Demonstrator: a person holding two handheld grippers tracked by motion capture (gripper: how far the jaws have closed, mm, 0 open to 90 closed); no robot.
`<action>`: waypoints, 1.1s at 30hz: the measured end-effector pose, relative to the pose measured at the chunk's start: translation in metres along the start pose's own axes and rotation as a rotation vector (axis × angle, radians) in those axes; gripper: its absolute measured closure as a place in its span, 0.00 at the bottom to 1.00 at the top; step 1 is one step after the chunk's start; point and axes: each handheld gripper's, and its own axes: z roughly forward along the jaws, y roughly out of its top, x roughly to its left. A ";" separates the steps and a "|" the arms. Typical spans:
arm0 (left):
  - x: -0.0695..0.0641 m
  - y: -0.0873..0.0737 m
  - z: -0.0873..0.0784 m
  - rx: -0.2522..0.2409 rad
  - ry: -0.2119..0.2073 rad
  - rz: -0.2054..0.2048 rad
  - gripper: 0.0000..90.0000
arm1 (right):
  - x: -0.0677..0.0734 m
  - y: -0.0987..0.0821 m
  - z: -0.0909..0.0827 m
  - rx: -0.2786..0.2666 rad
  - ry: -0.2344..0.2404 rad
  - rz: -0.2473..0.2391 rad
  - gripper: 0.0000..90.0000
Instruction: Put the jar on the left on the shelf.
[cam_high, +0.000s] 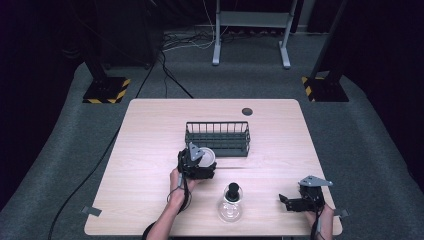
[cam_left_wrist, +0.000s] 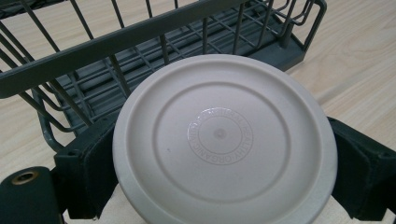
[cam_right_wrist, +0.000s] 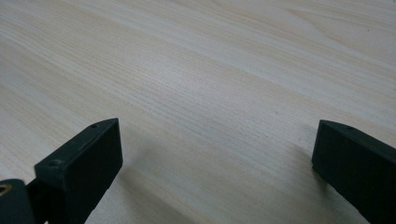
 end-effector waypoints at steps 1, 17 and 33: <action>0.000 0.000 0.000 -0.002 -0.002 -0.001 0.11 | 0.000 0.000 0.000 0.000 0.000 0.000 0.01; 0.003 0.004 -0.015 -0.030 -0.022 -0.014 0.11 | 0.000 0.000 0.000 0.000 -0.001 -0.002 0.01; 0.008 0.009 -0.026 -0.032 -0.019 -0.013 0.11 | 0.000 0.000 0.000 0.001 -0.002 -0.002 0.01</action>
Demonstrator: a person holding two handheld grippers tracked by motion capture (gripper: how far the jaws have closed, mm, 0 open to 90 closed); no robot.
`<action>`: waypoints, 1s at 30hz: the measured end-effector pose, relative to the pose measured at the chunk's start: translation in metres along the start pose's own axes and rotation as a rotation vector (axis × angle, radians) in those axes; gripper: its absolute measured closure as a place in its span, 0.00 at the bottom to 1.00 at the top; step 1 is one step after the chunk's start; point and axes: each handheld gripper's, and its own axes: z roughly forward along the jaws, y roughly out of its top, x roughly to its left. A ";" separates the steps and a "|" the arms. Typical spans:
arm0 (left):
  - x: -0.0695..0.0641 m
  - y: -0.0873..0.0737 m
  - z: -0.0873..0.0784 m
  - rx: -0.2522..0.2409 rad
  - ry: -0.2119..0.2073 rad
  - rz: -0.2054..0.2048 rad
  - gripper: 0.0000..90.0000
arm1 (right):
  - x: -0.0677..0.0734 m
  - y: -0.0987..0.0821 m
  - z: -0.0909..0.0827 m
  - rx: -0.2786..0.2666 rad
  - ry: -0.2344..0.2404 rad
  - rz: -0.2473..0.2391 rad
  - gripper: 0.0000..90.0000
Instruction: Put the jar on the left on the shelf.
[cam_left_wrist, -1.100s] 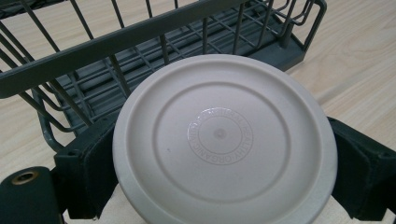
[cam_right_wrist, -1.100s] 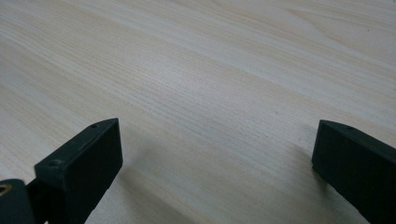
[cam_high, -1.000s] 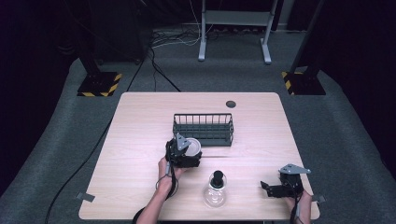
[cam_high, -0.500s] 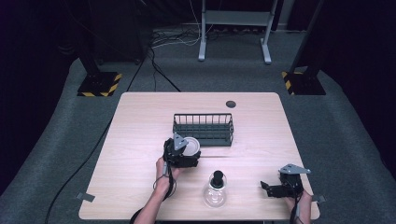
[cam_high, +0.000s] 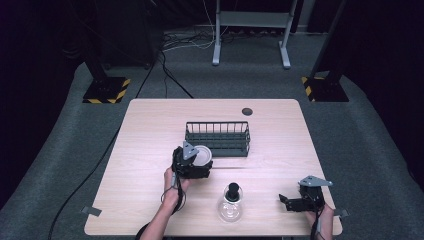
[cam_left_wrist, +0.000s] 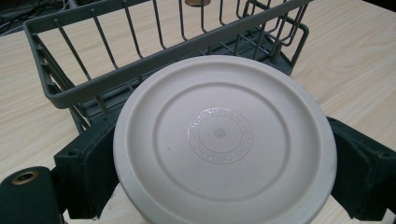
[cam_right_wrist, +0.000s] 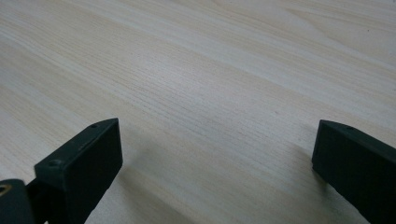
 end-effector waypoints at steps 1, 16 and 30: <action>0.000 0.000 -0.001 -0.001 0.000 -0.001 0.11 | 0.000 0.000 0.000 0.000 0.000 0.001 0.01; 0.004 0.007 -0.008 -0.009 0.007 0.006 0.11 | 0.000 0.000 0.000 0.000 -0.001 0.000 0.01; 0.007 0.014 -0.013 -0.021 0.013 0.009 0.11 | 0.000 0.000 0.000 0.000 -0.003 0.000 0.01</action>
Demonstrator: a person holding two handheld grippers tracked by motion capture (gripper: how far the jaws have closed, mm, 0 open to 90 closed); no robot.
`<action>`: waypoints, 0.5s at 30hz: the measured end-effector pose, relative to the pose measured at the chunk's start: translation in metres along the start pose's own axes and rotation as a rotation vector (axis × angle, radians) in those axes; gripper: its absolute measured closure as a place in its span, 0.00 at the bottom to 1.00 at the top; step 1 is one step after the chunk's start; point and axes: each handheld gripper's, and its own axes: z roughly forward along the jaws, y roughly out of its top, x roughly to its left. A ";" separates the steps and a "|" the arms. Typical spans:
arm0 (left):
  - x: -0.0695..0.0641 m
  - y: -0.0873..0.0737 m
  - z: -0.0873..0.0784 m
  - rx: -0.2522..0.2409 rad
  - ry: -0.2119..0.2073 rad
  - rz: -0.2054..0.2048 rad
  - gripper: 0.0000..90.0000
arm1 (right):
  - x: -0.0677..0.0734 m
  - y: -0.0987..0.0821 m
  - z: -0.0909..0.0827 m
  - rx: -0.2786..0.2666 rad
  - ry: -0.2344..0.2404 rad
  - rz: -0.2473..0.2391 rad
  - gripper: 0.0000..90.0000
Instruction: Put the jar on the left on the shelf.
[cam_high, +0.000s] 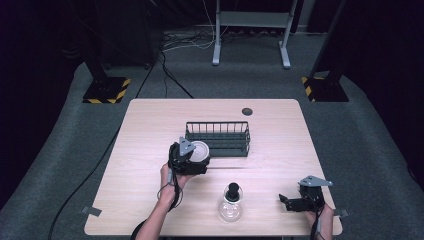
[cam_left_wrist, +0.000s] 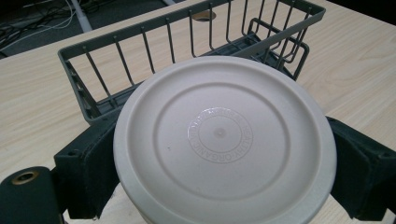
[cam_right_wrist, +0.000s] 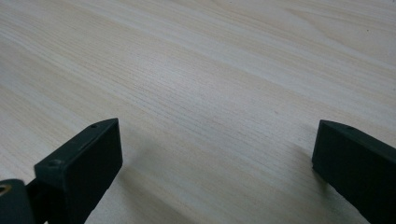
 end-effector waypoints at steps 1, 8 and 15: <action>0.000 0.000 0.000 0.000 0.001 0.001 0.11 | 0.000 0.000 0.000 0.000 0.000 0.000 0.01; 0.002 0.003 -0.003 -0.001 0.004 0.005 0.11 | 0.000 0.000 0.000 0.000 -0.001 0.000 0.01; 0.003 0.006 -0.004 -0.004 0.001 0.007 0.11 | 0.000 0.000 0.000 0.000 -0.001 0.000 0.01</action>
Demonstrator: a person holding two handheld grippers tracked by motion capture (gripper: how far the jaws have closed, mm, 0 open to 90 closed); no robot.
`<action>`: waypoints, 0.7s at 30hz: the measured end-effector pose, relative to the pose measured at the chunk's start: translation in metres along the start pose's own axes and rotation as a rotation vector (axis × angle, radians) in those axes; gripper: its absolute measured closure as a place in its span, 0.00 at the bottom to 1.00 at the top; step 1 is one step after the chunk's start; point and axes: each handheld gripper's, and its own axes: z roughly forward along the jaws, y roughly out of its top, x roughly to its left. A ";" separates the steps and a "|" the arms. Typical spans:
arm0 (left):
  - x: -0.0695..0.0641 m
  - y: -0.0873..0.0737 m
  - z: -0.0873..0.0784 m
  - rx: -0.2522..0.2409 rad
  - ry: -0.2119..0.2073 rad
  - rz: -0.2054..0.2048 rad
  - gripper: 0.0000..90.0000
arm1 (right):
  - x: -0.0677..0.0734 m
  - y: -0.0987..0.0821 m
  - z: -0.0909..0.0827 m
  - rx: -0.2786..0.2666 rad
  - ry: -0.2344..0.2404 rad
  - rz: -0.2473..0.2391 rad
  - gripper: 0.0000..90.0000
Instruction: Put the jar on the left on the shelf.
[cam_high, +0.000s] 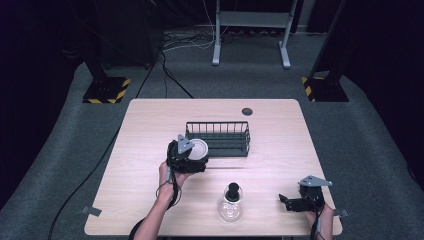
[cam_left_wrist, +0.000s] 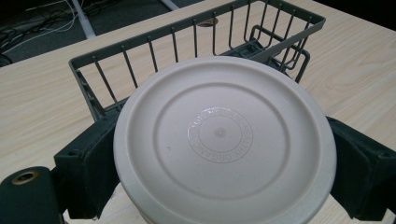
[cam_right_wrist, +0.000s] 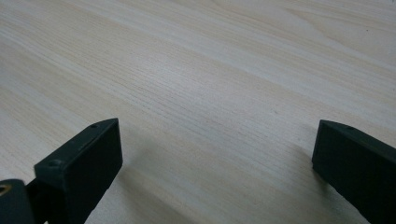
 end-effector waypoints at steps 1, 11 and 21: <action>0.000 0.000 0.000 -0.002 0.000 -0.001 0.11 | 0.000 0.000 0.000 0.000 0.000 0.000 0.01; 0.001 0.005 -0.001 -0.007 -0.001 0.001 0.11 | 0.000 0.000 0.000 0.000 -0.001 0.000 0.01; 0.002 0.010 -0.003 -0.009 -0.005 0.006 0.11 | 0.000 0.000 0.000 0.001 -0.002 -0.001 0.01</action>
